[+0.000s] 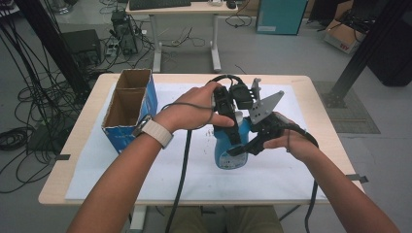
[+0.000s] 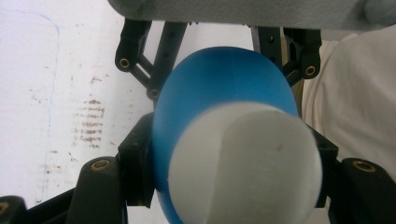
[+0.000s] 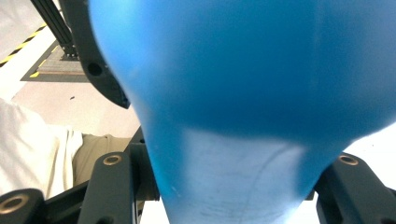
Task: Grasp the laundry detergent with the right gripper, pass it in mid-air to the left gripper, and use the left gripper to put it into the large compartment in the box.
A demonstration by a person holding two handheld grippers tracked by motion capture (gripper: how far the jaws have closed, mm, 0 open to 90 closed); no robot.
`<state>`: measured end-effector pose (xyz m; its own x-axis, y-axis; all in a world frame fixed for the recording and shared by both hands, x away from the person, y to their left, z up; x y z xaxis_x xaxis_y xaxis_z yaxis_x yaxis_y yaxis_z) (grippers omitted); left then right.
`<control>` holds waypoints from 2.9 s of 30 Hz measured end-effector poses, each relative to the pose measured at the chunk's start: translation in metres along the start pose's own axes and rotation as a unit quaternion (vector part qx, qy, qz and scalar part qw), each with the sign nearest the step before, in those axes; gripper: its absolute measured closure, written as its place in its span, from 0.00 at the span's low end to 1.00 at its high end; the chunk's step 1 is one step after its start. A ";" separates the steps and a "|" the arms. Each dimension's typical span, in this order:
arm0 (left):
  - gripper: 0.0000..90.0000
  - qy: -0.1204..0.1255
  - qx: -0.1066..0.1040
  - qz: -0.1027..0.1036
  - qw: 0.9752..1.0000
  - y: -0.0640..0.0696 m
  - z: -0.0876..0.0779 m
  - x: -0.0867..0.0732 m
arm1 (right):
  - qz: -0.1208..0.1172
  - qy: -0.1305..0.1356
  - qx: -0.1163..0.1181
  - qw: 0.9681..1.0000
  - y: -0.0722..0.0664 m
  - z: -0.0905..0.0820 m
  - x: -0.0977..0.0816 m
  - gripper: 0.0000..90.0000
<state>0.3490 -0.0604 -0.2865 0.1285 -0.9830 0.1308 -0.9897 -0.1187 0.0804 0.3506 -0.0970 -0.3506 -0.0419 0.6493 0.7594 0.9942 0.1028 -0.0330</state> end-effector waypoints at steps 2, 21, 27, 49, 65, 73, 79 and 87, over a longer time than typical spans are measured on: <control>0.42 -0.001 0.002 0.001 1.000 0.000 -0.001 0.001 | 0.004 -0.001 0.001 1.000 0.000 -0.001 0.000 0.48; 0.42 -0.009 0.006 0.002 1.000 0.000 -0.004 0.002 | -0.002 0.010 0.000 1.000 0.001 -0.003 0.002 0.48; 0.42 -0.019 0.005 0.007 1.000 0.002 -0.004 0.003 | -0.011 0.011 -0.004 1.000 0.001 -0.002 0.001 0.48; 0.42 -0.038 0.028 -0.062 0.997 -0.017 -0.013 -0.016 | 0.105 -0.060 -0.039 0.992 0.012 -0.033 -0.054 0.12; 0.42 -0.033 0.066 -0.201 0.977 -0.055 -0.059 -0.049 | 0.147 -0.247 -0.067 0.955 0.005 -0.085 -0.123 0.14; 0.42 -0.038 0.082 -0.243 0.966 -0.066 -0.086 -0.061 | 0.154 -0.269 -0.079 0.947 0.004 -0.103 -0.132 0.13; 0.42 -0.036 0.088 -0.273 0.957 -0.069 -0.103 -0.067 | 0.156 -0.285 -0.083 0.942 0.002 -0.112 -0.136 0.13; 0.42 -0.022 0.098 -0.318 0.943 -0.075 -0.127 -0.081 | 0.157 -0.308 -0.082 0.935 0.002 -0.123 -0.139 0.12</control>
<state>0.4213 0.0464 -0.1775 0.7009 -0.7091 0.0764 -0.7071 -0.7049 -0.0557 0.3708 -0.2797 -0.3764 0.2553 0.9438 0.2101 0.9669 -0.2499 -0.0524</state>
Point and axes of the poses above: each handheld gripper's, and its own axes: z roughly forward along the jaws, x roughly out of its top, y roughly to its right, the point moved 9 cm from there along z, roughly forward along the jaws, and after that the axes turned 8 degrees about -y, right-handed, at the moved point
